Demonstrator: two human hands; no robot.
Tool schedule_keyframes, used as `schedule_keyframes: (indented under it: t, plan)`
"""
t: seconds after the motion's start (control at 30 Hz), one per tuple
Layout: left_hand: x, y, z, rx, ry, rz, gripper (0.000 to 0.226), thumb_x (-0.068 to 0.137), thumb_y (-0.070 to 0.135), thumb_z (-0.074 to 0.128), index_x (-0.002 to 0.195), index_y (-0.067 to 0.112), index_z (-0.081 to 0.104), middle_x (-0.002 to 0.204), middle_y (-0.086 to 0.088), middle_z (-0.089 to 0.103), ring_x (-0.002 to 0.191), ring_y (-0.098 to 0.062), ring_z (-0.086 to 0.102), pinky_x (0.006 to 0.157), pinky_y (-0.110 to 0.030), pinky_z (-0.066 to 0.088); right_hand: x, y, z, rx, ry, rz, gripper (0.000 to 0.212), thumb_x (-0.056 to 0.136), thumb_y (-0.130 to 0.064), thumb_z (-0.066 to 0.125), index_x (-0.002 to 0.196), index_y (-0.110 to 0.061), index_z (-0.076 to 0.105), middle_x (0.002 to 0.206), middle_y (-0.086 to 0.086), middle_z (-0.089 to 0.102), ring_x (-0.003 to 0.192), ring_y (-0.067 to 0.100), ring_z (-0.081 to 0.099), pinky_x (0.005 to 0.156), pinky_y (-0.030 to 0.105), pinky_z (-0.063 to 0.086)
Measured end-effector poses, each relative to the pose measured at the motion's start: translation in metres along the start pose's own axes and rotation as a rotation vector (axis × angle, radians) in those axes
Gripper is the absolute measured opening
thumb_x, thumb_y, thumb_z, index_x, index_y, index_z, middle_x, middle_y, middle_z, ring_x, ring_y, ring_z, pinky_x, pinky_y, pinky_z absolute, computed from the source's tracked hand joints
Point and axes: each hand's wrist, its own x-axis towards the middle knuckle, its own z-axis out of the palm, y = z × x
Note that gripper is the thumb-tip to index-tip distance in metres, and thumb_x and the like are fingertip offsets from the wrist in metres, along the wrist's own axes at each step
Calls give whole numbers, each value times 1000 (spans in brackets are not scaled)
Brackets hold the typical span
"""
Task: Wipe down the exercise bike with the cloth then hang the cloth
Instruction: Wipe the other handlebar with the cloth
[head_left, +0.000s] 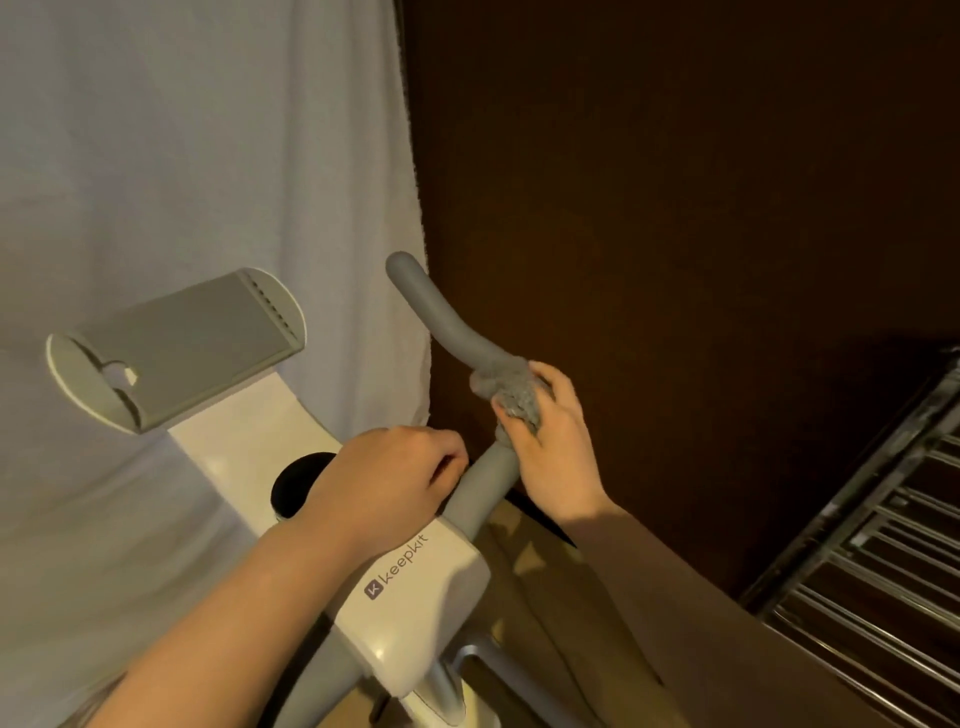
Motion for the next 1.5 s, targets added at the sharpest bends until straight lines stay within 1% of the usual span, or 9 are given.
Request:
schedule_keyframes:
  t: [0.2, 0.3, 0.47, 0.73, 0.97, 1.07, 1.27, 1.37, 1.5]
  plan:
    - [-14, 0, -16, -111, -126, 26, 29, 96, 50, 43, 110, 35, 64, 96, 15, 68, 84, -2, 60, 80, -30, 51, -9, -12, -13, -300, -267, -262, 86, 86, -77, 11, 128, -21, 61, 139, -5, 53, 139, 5, 29, 119, 30, 9]
    - [-32, 1, -24, -34, -160, 10, 36, 96, 57, 37, 119, 41, 59, 109, 21, 66, 101, 4, 56, 111, -27, 26, 10, -13, -35, -428, -447, -337, 83, 87, -71, 6, 128, -25, 61, 135, -7, 56, 133, 2, 38, 119, 26, -4]
    - [-62, 12, -16, 49, 31, -140, 72, 80, 66, 5, 125, 42, 56, 140, 22, 44, 137, -1, 27, 116, -34, -10, -33, -32, 9, -460, -233, -367, 66, 93, -61, 20, 104, -22, 72, 102, -6, 70, 100, 10, 59, 105, 35, 36]
    - [-84, 24, 6, -74, 204, -291, 68, 88, 57, 12, 144, 31, 40, 151, 16, 36, 145, 1, 10, 119, -36, -10, -8, -21, -5, -395, -302, -438, 62, 93, -58, 20, 94, -21, 71, 91, -8, 68, 91, 11, 59, 98, 20, 27]
    - [-83, 22, 6, -100, 227, -279, 70, 84, 54, 15, 142, 27, 43, 151, 13, 37, 145, -3, 12, 115, -24, -7, 18, -11, -20, -430, -416, -540, 55, 93, -60, 30, 89, -19, 67, 82, -5, 64, 82, 14, 57, 79, 33, 40]
    - [-81, 22, 7, -83, 251, -303, 70, 82, 54, 17, 139, 27, 47, 148, 12, 41, 144, -5, 16, 115, -24, -2, -20, -14, -2, -301, -220, -428, 37, 93, -46, 44, 92, -17, 67, 86, -6, 63, 87, 13, 53, 96, 32, 36]
    - [-84, 22, 7, -76, 232, -298, 72, 82, 57, 17, 140, 28, 46, 149, 12, 39, 144, -4, 16, 115, -25, 1, 9, 3, -22, -350, -362, -530, 38, 97, -40, 52, 123, -16, 64, 124, -3, 64, 119, 10, 50, 114, 15, 7]
    - [-83, 21, 7, -65, 246, -295, 72, 81, 58, 17, 138, 28, 49, 146, 12, 43, 143, -6, 20, 114, -26, 5, -24, -11, -7, -162, -111, -275, 31, 97, -32, 54, 115, -10, 66, 116, 3, 64, 120, 17, 49, 118, 30, 15]
    - [-82, 22, 7, -25, 264, -279, 71, 81, 56, 18, 135, 26, 52, 143, 10, 48, 141, -9, 27, 114, -31, 12, -45, -8, 9, -193, -199, -520, 38, 94, -44, 46, 108, -16, 67, 107, -4, 66, 109, 8, 53, 119, 30, 12]
